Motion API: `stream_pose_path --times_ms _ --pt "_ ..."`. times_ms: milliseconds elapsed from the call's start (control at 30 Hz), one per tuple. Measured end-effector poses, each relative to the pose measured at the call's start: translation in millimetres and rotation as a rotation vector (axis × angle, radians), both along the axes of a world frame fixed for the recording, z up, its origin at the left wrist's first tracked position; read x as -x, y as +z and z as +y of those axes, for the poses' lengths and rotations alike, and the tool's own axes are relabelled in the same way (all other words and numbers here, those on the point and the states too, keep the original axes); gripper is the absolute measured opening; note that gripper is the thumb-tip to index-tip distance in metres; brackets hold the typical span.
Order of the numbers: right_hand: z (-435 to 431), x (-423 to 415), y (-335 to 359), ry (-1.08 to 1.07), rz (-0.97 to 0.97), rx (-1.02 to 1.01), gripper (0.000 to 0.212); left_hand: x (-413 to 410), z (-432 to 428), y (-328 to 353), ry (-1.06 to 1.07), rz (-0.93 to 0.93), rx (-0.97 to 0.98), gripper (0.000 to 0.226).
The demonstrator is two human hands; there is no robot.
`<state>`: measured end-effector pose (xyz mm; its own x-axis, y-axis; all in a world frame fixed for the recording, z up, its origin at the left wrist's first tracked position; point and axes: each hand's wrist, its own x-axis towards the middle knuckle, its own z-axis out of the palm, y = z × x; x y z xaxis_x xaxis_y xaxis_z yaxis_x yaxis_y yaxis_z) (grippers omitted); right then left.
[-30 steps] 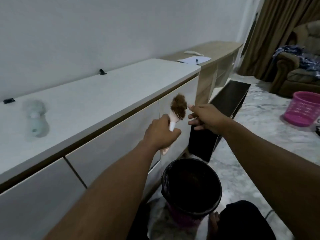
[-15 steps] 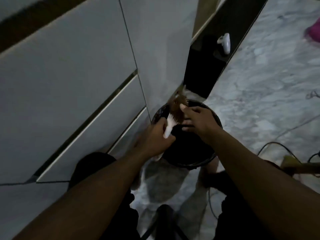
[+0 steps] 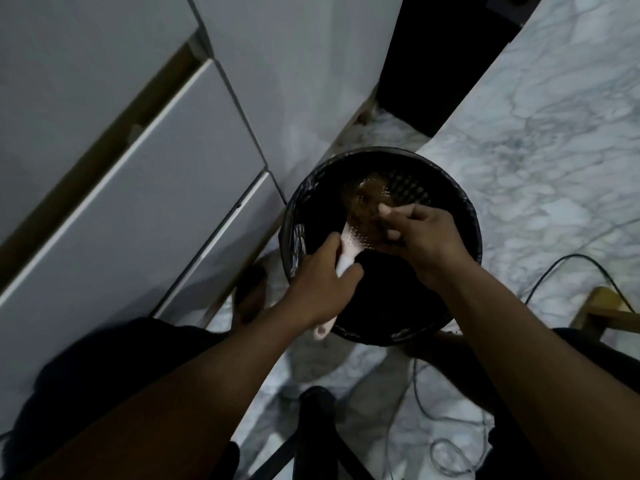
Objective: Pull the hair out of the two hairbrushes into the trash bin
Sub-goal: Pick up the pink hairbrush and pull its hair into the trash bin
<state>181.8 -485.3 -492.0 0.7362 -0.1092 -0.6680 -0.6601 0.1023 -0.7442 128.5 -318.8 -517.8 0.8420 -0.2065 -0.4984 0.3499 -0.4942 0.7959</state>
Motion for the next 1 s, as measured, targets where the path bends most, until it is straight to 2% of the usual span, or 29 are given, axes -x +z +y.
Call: stream_pose_path --times_ms 100,133,267,400,467,500,533,600,667,733,800,1000 --pt "3.5 -13.5 -4.0 -0.025 -0.006 0.019 0.022 -15.2 -4.8 -9.1 0.014 -0.01 -0.02 0.057" --pt "4.3 -17.5 -5.4 -0.034 -0.014 0.03 0.023 -19.8 -5.4 -11.9 0.013 -0.011 -0.026 0.061" --pt "5.7 -25.5 -10.2 -0.107 0.032 -0.046 0.028 -33.2 -5.8 -19.7 0.031 -0.019 -0.064 0.059" --pt "9.9 -32.3 -9.3 -0.23 0.093 -0.184 0.01 -36.0 -9.0 -20.0 0.052 -0.018 -0.091 0.054" --pt "12.7 -34.1 -7.7 -0.216 0.073 -0.209 0.01 -37.2 -10.7 -19.9 0.059 -0.018 -0.117 0.052" --pt "13.9 -33.2 -8.1 -0.165 0.037 -0.172 0.018 -37.3 -11.2 -19.6 0.045 -0.033 -0.141 0.051" --pt "14.8 -31.5 -11.4 -0.099 -0.008 -0.083 0.035 -37.1 -11.7 -19.1 0.017 -0.052 -0.17 0.048" --pt "17.8 -27.1 -17.6 -0.009 -0.098 0.159 0.06 -36.3 -12.9 -18.0 -0.057 -0.076 -0.236 0.044" --pt "17.6 -25.2 -22.1 -0.016 -0.152 0.29 0.05 -34.8 -14.2 -16.6 -0.086 -0.085 -0.262 0.041" --pt "15.4 -25.1 -24.8 -0.046 -0.186 0.301 0.026 -34.6 -14.8 -13.5 -0.069 -0.1 -0.249 0.041" --pt "13.6 -26.3 -24.2 -0.071 -0.205 0.301 0.018 -36.9 -14.7 -10.5 -0.056 -0.118 -0.231 0.04" --pt "15.9 -31.5 -13.5 -0.252 -0.069 -0.047 0.015 -48.0 -11.5 -7.6 -0.037 -0.188 -0.278 0.038"
